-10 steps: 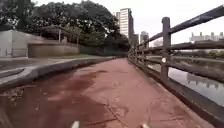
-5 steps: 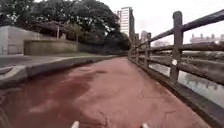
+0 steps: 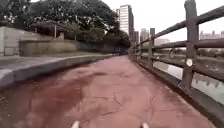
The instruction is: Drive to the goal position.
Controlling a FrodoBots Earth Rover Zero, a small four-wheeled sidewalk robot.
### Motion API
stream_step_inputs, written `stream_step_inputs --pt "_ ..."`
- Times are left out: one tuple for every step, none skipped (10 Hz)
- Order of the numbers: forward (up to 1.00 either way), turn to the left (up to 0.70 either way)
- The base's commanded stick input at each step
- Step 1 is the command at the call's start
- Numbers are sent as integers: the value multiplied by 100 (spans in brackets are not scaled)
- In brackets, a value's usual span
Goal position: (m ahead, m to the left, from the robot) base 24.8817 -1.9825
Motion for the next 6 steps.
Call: stream_step_inputs --pt "70 0" --pt "70 0" --pt "70 -20" --pt "70 -35" --pt "70 -35" --pt "70 -8"
